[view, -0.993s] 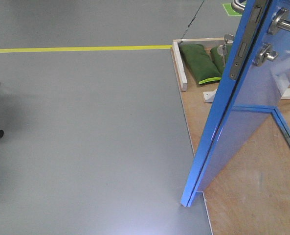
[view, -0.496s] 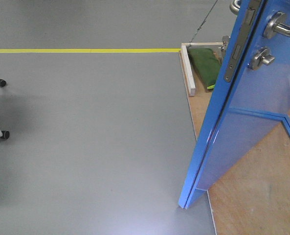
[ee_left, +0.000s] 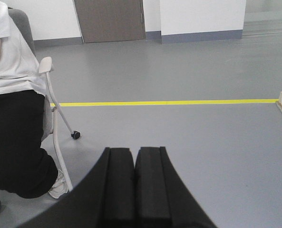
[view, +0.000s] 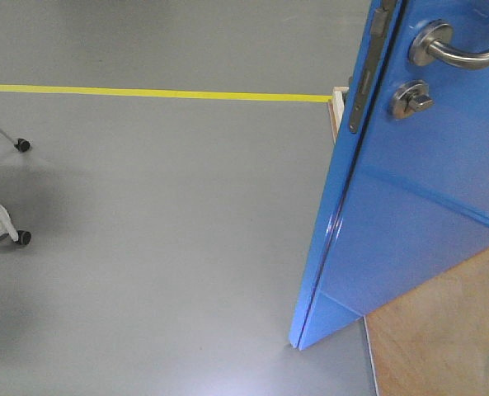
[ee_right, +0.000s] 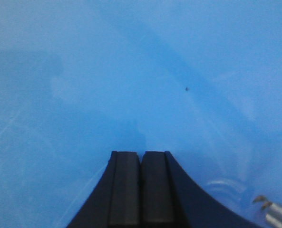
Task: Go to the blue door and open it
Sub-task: 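Swing the blue door further open with the right gripper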
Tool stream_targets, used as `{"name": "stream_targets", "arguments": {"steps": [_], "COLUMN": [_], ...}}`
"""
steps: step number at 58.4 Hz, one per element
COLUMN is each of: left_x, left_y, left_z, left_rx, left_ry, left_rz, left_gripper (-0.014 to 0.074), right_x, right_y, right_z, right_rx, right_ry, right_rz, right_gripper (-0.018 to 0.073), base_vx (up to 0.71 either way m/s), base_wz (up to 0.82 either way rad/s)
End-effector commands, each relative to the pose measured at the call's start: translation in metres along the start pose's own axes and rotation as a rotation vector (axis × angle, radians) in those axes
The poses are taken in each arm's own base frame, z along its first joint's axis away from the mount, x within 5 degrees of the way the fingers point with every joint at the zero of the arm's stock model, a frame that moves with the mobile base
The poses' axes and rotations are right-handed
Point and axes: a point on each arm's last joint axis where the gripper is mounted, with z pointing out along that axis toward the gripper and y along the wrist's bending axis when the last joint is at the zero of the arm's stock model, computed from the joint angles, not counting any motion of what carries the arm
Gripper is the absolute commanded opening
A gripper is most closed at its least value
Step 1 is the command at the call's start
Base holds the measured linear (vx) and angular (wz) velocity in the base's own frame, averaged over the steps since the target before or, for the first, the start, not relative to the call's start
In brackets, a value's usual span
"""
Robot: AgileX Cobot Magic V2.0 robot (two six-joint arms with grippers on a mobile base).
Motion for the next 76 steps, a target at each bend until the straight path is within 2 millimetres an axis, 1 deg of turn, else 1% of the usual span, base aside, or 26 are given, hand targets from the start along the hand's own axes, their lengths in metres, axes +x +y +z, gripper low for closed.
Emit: {"name": "stream_targets", "arguments": {"steps": [1,39,76], "left_x": [-0.0071,-0.0071,-0.0071], "left_y": [-0.0003,-0.0003,-0.0003], "left_z": [-0.0011,-0.0011,-0.0011], "left_rx": [0.004,0.004,0.004], "left_ry": [-0.097,-0.097,-0.097], "left_rz": [-0.01,-0.01,-0.01], "left_gripper": [0.007,0.007,0.007], "right_x": [-0.0148,-0.0148,-0.0147], "right_y": [0.0166,0.0166,0.0166], "right_z": [-0.0121,-0.0121,-0.012], "right_rx": [-0.055,-0.055,-0.055], "right_ry": [-0.097,-0.097,-0.095], "right_rz": [-0.007,-0.007,-0.007], "right_gripper": [0.0002,0.0002,0.0002], "base_vx": [0.2,0.23,0.21], "base_wz": [0.04,0.03,-0.08]}}
